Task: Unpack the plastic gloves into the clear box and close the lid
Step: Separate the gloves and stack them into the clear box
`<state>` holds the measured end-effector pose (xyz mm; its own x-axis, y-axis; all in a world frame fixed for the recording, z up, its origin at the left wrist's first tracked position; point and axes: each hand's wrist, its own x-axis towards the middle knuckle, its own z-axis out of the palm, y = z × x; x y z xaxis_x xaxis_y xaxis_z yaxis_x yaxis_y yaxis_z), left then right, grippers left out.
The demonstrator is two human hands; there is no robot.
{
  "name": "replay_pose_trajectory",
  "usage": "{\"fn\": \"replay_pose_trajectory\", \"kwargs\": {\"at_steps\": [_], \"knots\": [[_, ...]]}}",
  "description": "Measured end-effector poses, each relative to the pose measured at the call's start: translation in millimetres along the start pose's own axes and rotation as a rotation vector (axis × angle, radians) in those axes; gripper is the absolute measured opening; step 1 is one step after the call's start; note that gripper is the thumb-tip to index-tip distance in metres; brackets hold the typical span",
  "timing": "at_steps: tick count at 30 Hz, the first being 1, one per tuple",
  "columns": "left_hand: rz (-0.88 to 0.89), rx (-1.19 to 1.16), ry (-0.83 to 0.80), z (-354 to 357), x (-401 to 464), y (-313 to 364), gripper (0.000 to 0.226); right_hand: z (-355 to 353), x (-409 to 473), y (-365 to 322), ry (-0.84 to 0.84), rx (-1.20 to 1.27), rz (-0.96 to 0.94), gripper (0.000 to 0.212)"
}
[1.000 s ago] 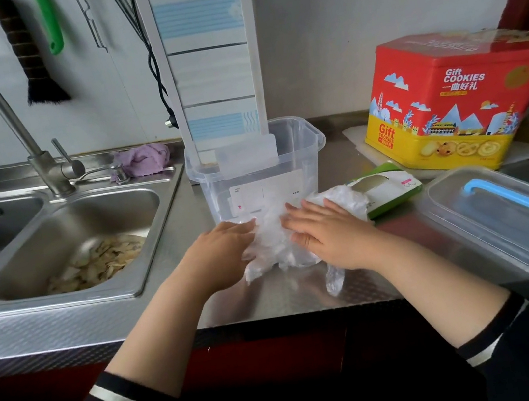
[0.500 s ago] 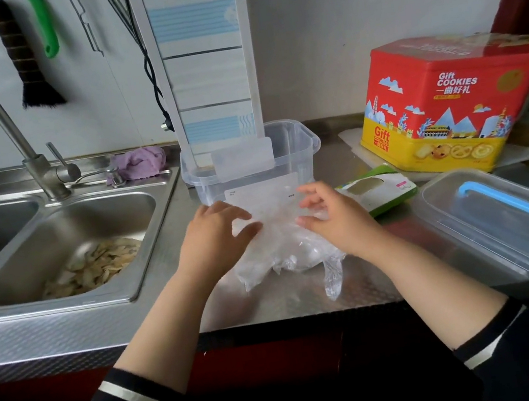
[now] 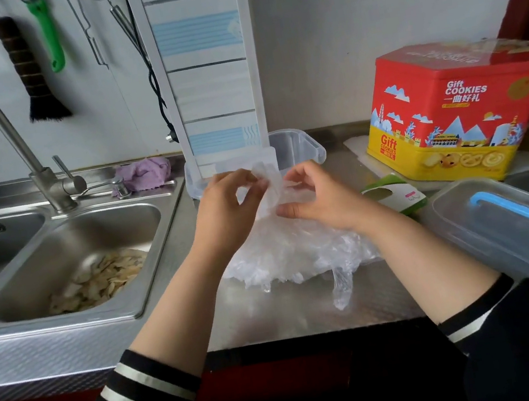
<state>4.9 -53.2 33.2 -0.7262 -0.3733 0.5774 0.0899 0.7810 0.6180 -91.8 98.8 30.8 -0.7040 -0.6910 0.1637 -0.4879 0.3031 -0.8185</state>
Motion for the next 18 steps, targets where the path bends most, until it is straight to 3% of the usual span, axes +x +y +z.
{"fn": "replay_pose_trajectory", "kwargs": {"at_steps": [3,9,13,18], "knots": [[0.005,-0.129,-0.054,0,11,2,0.013,-2,4,-7,-0.029,0.036,0.001,0.083],[-0.071,-0.031,-0.057,13,9,-4,0.015,8,16,15,-0.015,-0.241,-0.043,0.051],[-0.171,-0.101,-0.058,20,-1,-11,0.018,15,7,33,-0.116,-0.402,-0.035,0.053],[-0.241,-0.159,-0.031,23,-4,-14,0.017,7,-1,27,-0.085,-0.416,-0.053,0.066]]}}
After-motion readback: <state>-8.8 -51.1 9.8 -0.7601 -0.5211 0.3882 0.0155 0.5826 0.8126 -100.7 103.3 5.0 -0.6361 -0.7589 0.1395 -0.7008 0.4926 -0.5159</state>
